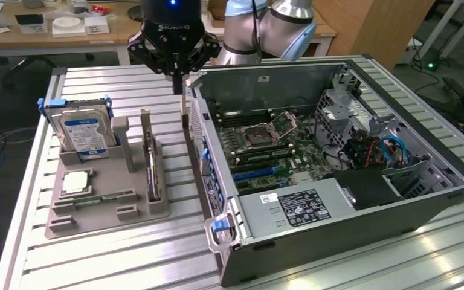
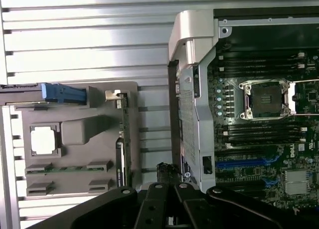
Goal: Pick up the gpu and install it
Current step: 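Reach for the gpu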
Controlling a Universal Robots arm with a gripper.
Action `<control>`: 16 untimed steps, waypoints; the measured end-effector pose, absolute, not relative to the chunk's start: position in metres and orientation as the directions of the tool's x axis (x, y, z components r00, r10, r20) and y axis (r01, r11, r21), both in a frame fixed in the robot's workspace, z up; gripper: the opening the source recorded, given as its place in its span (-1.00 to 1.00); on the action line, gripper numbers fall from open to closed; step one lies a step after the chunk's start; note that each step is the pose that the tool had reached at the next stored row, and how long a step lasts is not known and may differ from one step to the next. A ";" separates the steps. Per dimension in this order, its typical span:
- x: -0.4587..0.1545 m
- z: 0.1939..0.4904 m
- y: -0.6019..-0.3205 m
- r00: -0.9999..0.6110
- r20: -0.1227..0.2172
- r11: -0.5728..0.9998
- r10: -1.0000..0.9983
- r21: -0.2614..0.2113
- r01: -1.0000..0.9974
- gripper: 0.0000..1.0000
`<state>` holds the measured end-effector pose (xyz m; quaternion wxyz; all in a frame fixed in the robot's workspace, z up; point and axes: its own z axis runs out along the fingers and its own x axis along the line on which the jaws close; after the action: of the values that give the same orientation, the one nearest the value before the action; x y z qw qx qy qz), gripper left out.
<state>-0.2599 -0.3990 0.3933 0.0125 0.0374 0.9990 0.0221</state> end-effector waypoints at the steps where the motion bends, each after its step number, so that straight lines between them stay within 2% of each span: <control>1: -0.261 0.393 -0.399 -0.997 -0.023 0.996 0.075 0.045 0.074 -0.80; 16: -0.282 0.393 -0.399 -0.997 -0.023 0.996 0.075 0.045 0.074 -0.80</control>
<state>-0.2823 -0.3990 0.3933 0.0125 0.0375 0.9990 0.0221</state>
